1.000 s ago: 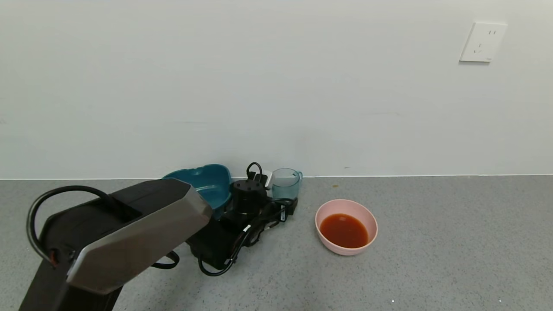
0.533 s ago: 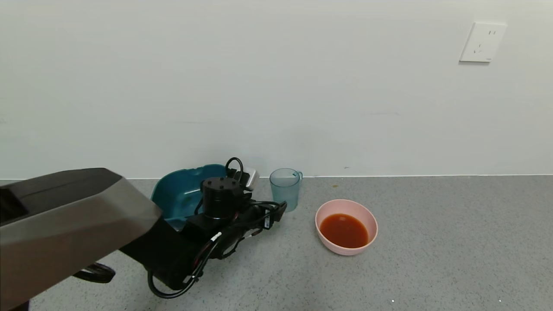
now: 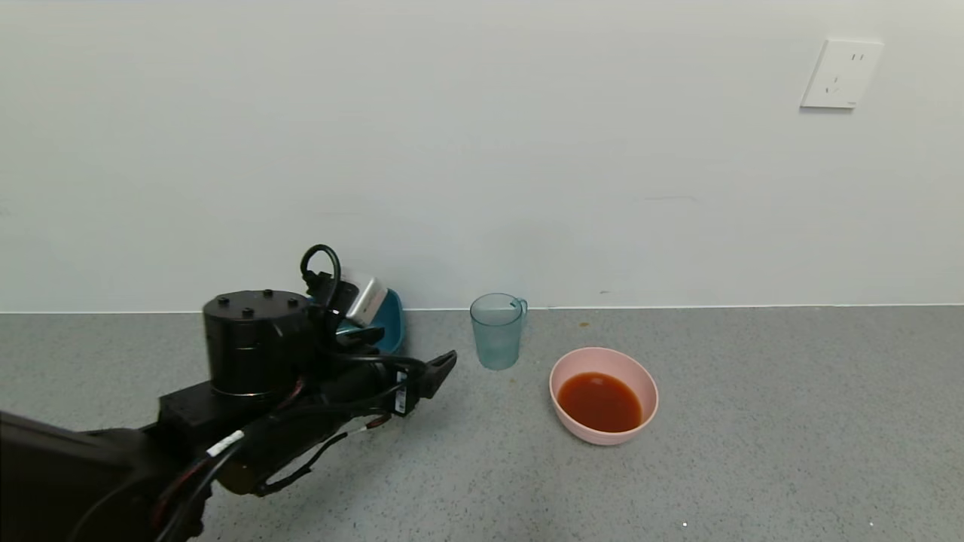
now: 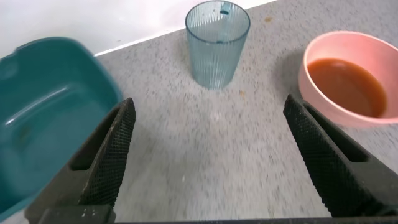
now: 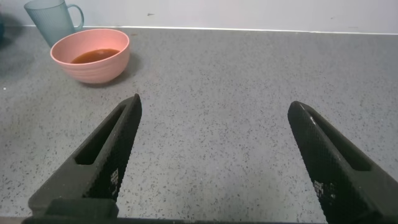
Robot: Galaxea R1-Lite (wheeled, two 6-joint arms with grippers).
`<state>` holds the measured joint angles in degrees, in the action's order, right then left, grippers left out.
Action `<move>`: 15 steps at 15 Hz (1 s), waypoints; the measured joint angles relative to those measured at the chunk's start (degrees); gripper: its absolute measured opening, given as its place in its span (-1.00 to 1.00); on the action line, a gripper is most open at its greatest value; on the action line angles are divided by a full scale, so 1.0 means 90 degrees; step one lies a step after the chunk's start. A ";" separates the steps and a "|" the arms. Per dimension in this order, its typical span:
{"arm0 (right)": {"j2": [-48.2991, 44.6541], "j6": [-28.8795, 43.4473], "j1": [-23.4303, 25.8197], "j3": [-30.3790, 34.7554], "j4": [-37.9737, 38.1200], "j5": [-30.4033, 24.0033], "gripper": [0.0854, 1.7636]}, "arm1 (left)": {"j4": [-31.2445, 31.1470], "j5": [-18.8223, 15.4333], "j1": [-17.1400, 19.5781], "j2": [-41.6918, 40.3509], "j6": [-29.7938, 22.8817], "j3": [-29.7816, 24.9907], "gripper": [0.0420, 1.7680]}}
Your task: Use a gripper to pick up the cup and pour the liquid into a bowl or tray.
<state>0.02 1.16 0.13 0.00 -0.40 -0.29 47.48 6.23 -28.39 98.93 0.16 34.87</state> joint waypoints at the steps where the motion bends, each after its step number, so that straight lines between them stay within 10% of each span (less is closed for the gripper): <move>1: -0.0003 0.0003 0.0000 0.0000 0.0000 -0.0001 0.94 | -0.0469 0.0018 0.0000 -0.0417 0.0024 -0.0041 0.94; 8: 0.0000 0.0000 0.0000 0.0000 -0.0001 -0.0001 0.94 | -0.4435 0.0104 0.0083 -0.3562 0.0085 0.0184 0.94; 15: 0.0000 -0.0001 0.0000 0.0000 0.0000 0.0000 0.94 | -0.5922 0.0116 0.0507 -0.5753 0.0041 0.0270 0.94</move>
<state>0.02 1.15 0.13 0.00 -0.40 -0.29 -5.81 7.28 -23.83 47.15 0.52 37.29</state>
